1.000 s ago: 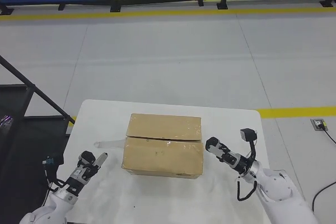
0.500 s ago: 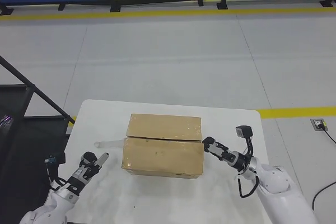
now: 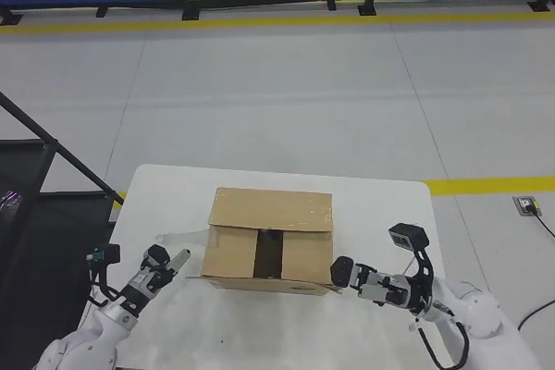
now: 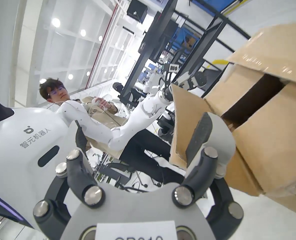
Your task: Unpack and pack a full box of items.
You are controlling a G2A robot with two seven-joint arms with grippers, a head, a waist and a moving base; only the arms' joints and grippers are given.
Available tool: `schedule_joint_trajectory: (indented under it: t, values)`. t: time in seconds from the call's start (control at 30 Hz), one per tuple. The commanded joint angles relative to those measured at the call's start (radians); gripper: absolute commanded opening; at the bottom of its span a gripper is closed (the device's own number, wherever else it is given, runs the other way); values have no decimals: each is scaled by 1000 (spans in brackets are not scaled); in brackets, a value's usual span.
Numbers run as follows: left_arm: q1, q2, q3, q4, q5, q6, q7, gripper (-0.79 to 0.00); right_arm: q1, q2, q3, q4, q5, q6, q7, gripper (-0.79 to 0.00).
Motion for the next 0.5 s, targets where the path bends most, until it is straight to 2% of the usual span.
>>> schedule_joint_trajectory:
  t: [0.0, 0.17, 0.33, 0.47]
  values:
    - [0, 3, 3, 3, 10, -30, -18, 0, -9, 16, -7, -26, -8, 36, 36, 0]
    - [-3, 11, -5, 14, 45, -95, -64, 0, 4, 51, -62, -21, -99, 92, 92, 0]
    - [3, 24, -22, 15, 72, -166, -156, 0, 56, 73, -177, 35, -193, 123, 123, 0]
    - [10, 34, -26, 20, 111, -201, -228, 0, 113, 79, -256, 85, -219, 98, 98, 0]
